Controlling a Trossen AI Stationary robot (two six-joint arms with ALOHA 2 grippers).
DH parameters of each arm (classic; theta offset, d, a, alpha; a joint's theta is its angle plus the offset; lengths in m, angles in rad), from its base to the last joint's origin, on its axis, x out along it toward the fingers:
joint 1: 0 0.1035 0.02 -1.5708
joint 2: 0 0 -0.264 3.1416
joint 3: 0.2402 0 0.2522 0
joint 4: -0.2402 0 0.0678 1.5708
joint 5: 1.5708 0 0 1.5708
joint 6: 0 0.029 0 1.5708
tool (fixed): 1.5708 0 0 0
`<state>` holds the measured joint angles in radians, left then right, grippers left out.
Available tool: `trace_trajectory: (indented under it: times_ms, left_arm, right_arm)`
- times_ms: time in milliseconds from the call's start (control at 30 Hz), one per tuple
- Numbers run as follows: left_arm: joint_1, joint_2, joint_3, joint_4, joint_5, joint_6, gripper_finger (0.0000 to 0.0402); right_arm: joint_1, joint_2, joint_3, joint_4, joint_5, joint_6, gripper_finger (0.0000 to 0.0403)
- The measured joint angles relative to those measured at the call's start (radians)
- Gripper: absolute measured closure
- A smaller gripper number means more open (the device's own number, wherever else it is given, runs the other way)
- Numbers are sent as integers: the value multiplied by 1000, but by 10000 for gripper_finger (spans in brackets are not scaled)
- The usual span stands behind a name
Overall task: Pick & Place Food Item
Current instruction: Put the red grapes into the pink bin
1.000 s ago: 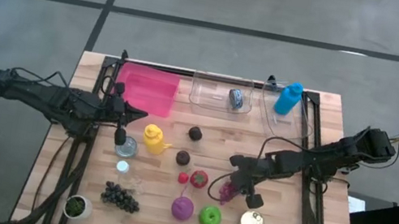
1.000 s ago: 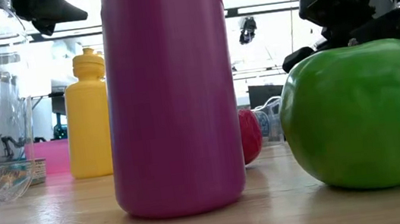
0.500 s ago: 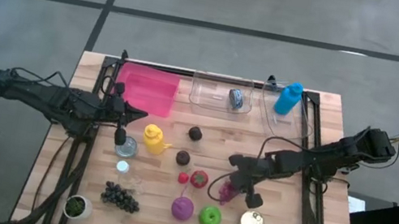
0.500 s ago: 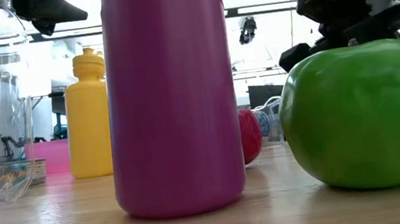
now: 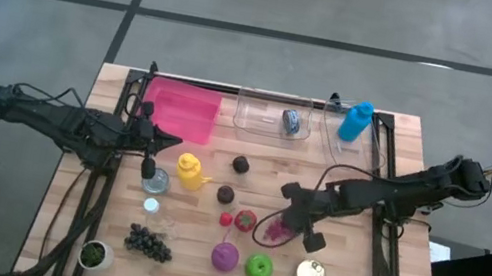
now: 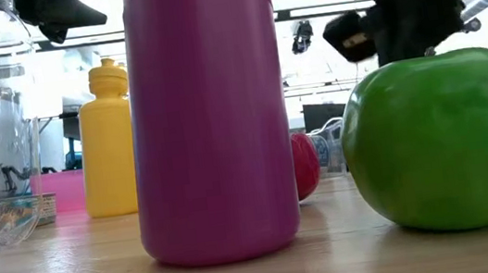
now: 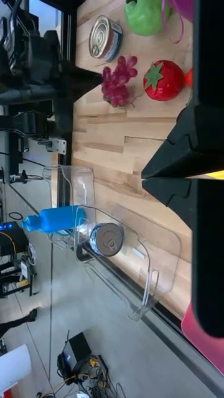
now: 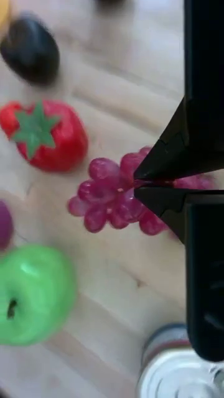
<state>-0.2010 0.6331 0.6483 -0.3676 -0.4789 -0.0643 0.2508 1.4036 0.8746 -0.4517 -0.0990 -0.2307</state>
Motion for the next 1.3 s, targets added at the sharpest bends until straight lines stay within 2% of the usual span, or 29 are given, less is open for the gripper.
trace_trajectory:
  times_ms: [333, 633, 767, 1067, 1300]
  left_arm:
    - [0, 0, 0, -1, 0, -5, 400]
    - [0, 0, 0, -1, 0, -38, 400]
    - [0, 0, 0, -4, 0, -35, 400]
    - [1, 0, 0, 8, -1, 93, 396]
    - [1, 4, 0, 18, -35, 94, 340]
  right_arm:
    - [0, -59, 134, -142, 150, -78, 385]
    - [-2, -110, 224, -144, 335, -175, 385]
    - [-10, -106, 273, -143, 342, -227, 385]
    - [-78, -52, 361, -130, 342, -347, 385]
    - [-173, -31, 482, -110, 330, -417, 385]
